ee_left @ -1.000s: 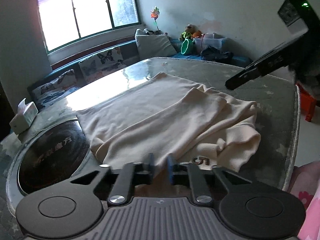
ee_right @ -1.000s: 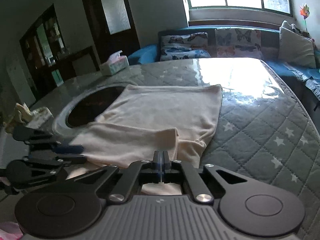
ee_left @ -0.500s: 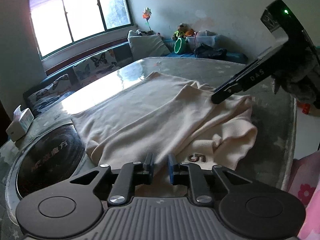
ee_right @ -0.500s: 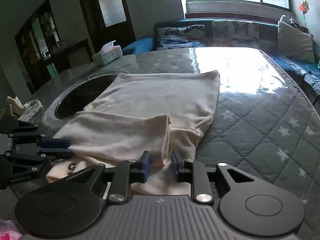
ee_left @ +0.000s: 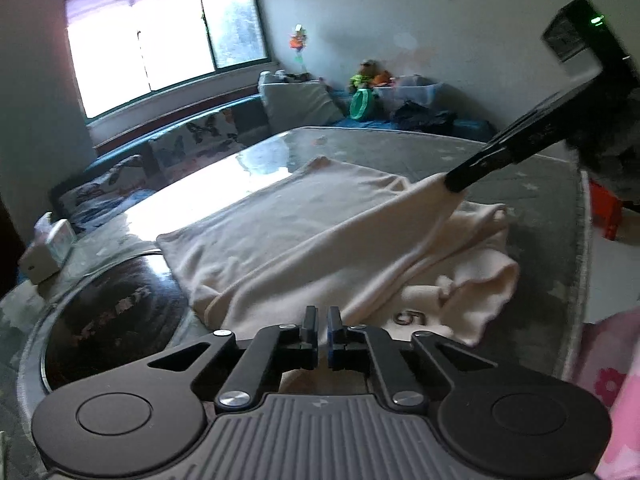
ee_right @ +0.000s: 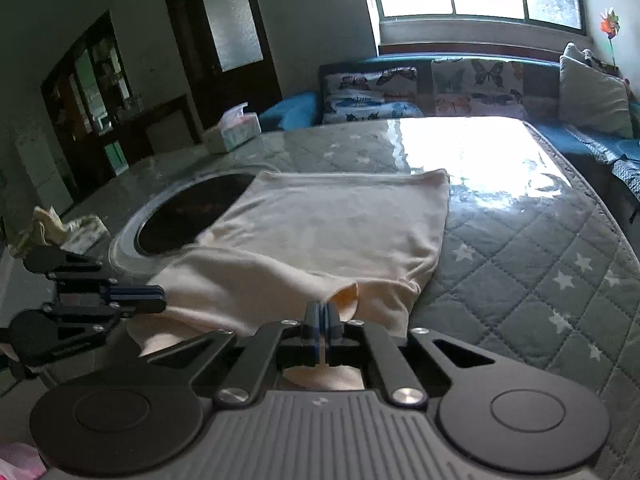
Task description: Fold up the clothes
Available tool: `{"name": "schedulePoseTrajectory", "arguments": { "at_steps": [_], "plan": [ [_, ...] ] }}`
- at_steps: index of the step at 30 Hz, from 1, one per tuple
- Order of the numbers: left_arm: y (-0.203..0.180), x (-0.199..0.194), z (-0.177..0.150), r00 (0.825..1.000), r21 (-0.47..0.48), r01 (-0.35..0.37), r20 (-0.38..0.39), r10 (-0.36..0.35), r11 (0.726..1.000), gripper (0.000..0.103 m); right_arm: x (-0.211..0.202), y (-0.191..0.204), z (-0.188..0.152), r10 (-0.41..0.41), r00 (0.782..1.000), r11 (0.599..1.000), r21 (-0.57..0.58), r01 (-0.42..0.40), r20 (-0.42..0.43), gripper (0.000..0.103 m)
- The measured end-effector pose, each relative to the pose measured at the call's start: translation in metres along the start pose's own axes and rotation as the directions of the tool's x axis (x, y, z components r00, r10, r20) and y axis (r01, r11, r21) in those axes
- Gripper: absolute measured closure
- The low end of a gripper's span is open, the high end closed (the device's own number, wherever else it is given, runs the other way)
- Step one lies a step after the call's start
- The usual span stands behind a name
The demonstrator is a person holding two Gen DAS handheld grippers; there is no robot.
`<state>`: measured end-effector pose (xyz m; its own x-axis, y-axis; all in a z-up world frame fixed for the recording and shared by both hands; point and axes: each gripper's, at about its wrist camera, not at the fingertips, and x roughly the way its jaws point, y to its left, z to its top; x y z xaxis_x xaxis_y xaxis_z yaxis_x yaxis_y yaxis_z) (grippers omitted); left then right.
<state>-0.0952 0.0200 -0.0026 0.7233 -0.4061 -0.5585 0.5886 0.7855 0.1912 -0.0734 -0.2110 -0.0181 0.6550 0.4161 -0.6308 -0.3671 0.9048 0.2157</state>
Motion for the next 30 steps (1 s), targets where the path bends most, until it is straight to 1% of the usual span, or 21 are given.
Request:
{"name": "schedulePoseTrajectory", "arguments": {
  "at_steps": [1, 2, 3, 5, 7, 10, 12, 13, 14, 15, 16, 18, 20, 21, 23, 26, 28, 30],
  "plan": [
    [-0.003, 0.0, 0.0, 1.0, 0.016, 0.0, -0.001, 0.0, 1.0, 0.092, 0.0, 0.0, -0.001, -0.002, 1.0, 1.0, 0.005, 0.002, -0.001, 0.095],
    [-0.006, 0.0, 0.0, 1.0, 0.032, 0.0, -0.001, 0.0, 0.999, 0.088, 0.0, -0.001, -0.001, -0.003, 1.0, 1.0, 0.01, 0.003, -0.002, 0.094],
    [-0.009, 0.0, 0.0, 1.0, 0.048, 0.0, -0.002, 0.0, 0.999, 0.088, 0.001, -0.001, -0.002, -0.002, 1.0, 1.0, 0.015, 0.002, -0.004, 0.093],
    [-0.013, 0.004, -0.001, 1.0, 0.074, 0.001, -0.007, 0.0, 0.997, 0.087, 0.004, -0.002, -0.005, 0.004, 1.0, 1.0, 0.023, -0.004, -0.009, 0.082],
    [-0.016, 0.009, -0.002, 1.0, 0.099, -0.001, -0.013, 0.003, 0.995, 0.086, 0.006, -0.005, -0.006, 0.005, 1.0, 1.0, 0.026, -0.005, -0.016, 0.077],
    [-0.021, 0.014, -0.003, 1.0, 0.145, -0.001, -0.012, 0.003, 0.989, 0.086, 0.008, -0.008, -0.004, 0.014, 0.999, 0.999, 0.032, -0.013, -0.03, 0.078],
    [-0.025, 0.017, -0.004, 1.0, 0.182, -0.006, -0.011, 0.008, 0.983, 0.087, 0.011, -0.006, -0.005, 0.014, 0.999, 1.0, 0.023, -0.013, -0.037, 0.082],
    [-0.027, 0.019, -0.004, 1.0, 0.196, -0.008, -0.011, 0.01, 0.981, 0.089, 0.011, -0.006, -0.005, 0.014, 0.999, 1.0, 0.021, -0.013, -0.037, 0.09],
    [-0.028, 0.02, -0.005, 1.0, 0.207, -0.012, -0.012, 0.014, 0.978, 0.092, 0.01, -0.006, -0.005, 0.015, 0.999, 1.0, 0.021, -0.014, -0.036, 0.093],
    [-0.027, 0.021, -0.004, 1.0, 0.205, -0.015, -0.013, 0.018, 0.979, 0.098, 0.01, -0.005, -0.005, 0.016, 0.999, 1.0, 0.021, -0.015, -0.035, 0.094],
    [-0.025, 0.021, -0.004, 1.0, 0.198, -0.017, -0.013, 0.02, 0.98, 0.1, 0.009, -0.005, -0.005, 0.017, 0.999, 1.0, 0.021, -0.017, -0.034, 0.096],
    [-0.021, 0.015, 0.0, 1.0, 0.161, -0.024, 0.006, 0.024, 0.987, 0.101, 0.008, -0.005, -0.005, 0.02, 0.999, 1.0, 0.021, -0.019, -0.033, 0.097],
    [-0.013, 0.005, 0.004, 0.999, 0.102, -0.018, 0.041, 0.014, 0.995, 0.101, 0.007, -0.004, -0.005, 0.022, 0.999, 1.0, 0.02, -0.021, -0.031, 0.097],
    [-0.011, 0.003, 0.004, 0.999, 0.091, -0.014, 0.046, 0.01, 0.996, 0.101, 0.006, -0.004, -0.005, 0.023, 0.999, 1.0, 0.02, -0.023, -0.03, 0.097],
    [-0.01, 0.003, 0.002, 0.999, 0.09, -0.006, 0.039, 0.002, 0.996, 0.101, 0.005, -0.003, -0.005, 0.026, 0.999, 0.999, 0.02, -0.025, -0.028, 0.096],
    [-0.013, 0.006, -0.003, 1.0, 0.108, 0.011, 0.008, -0.012, 0.994, 0.101, 0.006, -0.002, -0.007, 0.021, 0.999, 1.0, 0.023, -0.021, -0.035, 0.087],
    [-0.015, 0.006, -0.006, 0.999, 0.124, 0.042, -0.015, -0.04, 0.991, 0.097, 0.005, -0.002, -0.006, 0.017, 0.999, 1.0, 0.021, -0.016, -0.042, 0.087],
    [-0.013, 0.003, -0.006, 0.997, 0.119, 0.08, -0.023, -0.077, 0.99, 0.097, 0.0, -0.002, -0.002, 0.009, 1.0, 1.0, 0.0, -0.009, -0.024, 0.087]
  ]
}}
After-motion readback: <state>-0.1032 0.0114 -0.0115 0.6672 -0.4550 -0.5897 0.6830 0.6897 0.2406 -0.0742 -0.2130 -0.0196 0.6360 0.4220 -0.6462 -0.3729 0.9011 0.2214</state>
